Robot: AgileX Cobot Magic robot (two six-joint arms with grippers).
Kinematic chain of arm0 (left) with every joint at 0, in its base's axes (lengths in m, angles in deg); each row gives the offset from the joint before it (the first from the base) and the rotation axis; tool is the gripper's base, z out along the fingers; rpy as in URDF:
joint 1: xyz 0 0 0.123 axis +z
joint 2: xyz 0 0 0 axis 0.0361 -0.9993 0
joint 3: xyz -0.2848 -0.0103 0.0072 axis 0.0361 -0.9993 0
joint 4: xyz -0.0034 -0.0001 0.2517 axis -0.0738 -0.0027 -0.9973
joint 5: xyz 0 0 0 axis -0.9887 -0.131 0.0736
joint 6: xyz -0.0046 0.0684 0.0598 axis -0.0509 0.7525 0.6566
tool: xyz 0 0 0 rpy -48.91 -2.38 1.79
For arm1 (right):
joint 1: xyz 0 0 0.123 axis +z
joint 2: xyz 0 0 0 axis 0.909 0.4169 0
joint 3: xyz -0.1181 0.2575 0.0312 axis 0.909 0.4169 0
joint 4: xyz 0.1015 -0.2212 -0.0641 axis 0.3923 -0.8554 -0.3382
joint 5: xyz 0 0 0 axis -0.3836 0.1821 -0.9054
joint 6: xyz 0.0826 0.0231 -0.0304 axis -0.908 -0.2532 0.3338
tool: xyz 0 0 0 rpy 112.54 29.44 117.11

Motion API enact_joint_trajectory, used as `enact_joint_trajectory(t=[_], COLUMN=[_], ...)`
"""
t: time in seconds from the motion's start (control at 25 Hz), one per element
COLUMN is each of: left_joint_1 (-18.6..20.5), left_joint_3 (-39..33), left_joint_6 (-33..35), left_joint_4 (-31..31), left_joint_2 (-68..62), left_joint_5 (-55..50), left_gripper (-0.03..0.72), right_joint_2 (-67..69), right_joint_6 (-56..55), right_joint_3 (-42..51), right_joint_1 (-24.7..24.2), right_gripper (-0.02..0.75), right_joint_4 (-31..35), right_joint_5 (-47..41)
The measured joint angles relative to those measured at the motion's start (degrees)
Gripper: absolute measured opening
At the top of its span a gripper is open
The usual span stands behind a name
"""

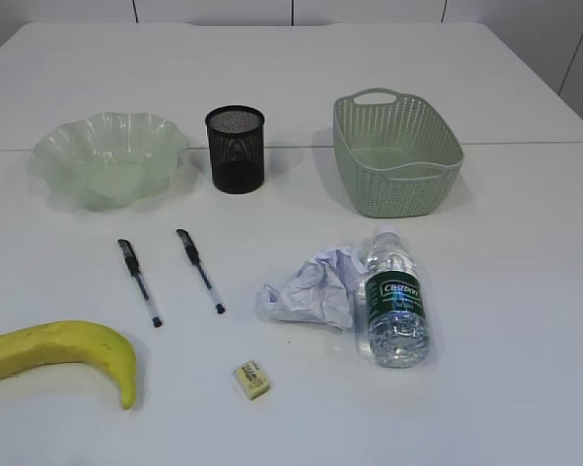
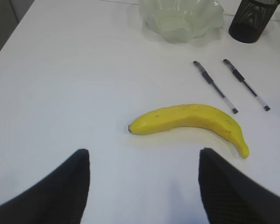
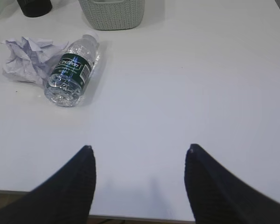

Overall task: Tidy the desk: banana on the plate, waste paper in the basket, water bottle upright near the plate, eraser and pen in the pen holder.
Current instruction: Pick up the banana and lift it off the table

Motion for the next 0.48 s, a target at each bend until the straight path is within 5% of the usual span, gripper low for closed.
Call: enact_joint_trajectory(t=[0.48], left_joint_1=[0.00], left_joint_3=[0.00], left_joint_6=[0.00], left_joint_4=[1.62], left_joint_2=[0.00], left_joint_5=[0.00], left_gripper=[0.517], right_joint_2=[0.00], right_joint_6=[0.00], right_joint_3=[0.00], right_joint_1=[0.00], right_gripper=[0.450], right_joint_4=[0.00], right_joint_5=[0.00])
